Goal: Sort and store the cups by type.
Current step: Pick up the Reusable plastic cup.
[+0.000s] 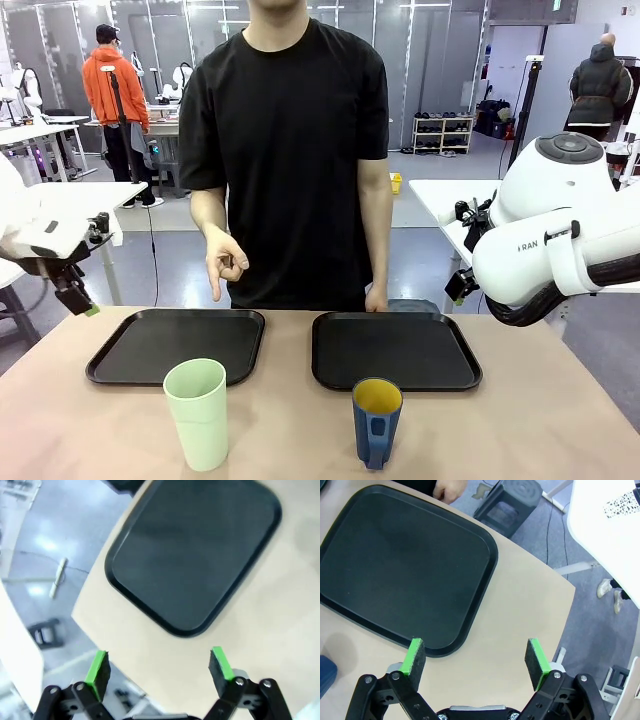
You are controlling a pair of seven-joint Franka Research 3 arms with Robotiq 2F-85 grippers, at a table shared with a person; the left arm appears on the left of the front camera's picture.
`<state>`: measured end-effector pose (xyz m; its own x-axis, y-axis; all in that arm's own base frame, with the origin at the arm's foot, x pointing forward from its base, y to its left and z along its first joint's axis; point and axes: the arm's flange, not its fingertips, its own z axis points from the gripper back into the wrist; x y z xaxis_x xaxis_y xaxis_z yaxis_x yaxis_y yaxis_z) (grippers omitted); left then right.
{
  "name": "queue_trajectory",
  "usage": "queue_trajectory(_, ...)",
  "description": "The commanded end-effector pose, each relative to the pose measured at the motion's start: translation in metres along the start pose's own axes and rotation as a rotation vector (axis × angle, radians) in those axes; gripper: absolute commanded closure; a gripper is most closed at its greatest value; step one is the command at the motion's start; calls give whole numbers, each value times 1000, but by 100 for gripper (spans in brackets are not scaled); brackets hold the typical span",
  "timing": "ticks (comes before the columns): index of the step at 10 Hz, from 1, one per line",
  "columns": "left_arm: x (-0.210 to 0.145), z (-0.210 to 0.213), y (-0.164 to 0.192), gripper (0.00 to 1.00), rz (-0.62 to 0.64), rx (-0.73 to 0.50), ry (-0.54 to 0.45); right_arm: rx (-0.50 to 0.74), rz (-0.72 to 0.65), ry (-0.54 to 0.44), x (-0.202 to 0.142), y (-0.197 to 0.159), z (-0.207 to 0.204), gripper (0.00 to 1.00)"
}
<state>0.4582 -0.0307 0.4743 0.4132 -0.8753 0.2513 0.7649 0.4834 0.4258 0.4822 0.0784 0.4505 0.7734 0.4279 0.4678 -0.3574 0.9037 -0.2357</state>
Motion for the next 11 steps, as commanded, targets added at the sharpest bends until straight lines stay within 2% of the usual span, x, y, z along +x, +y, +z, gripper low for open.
queue_trajectory(1, 5, 10, 9, 0, -376, 4, -33, 0, 3, 0, 0, 0, 0, 0)
queue_trajectory(3, 14, 12, 0, 0, -581, -93, -66, 0, 3, 0, 0, 0, 0, 0)
queue_trajectory(5, 18, 15, -5, 0, -663, -190, -53, 0, 3, 0, 0, 0, 0, 0)
queue_trajectory(7, 18, 15, -5, 0, -669, -210, -21, 0, 3, 0, 0, 0, 0, 0)
queue_trajectory(8, 18, 12, -1, 0, -570, -137, 50, 0, 3, 0, 0, 0, 0, 0)
queue_trajectory(9, 19, 7, -17, 0, -667, -192, -46, 0, 3, 0, 0, 0, 0, 0)
queue_trajectory(11, 19, 7, -17, 0, -667, -192, -46, 0, 3, 0, 0, 0, 0, 0)
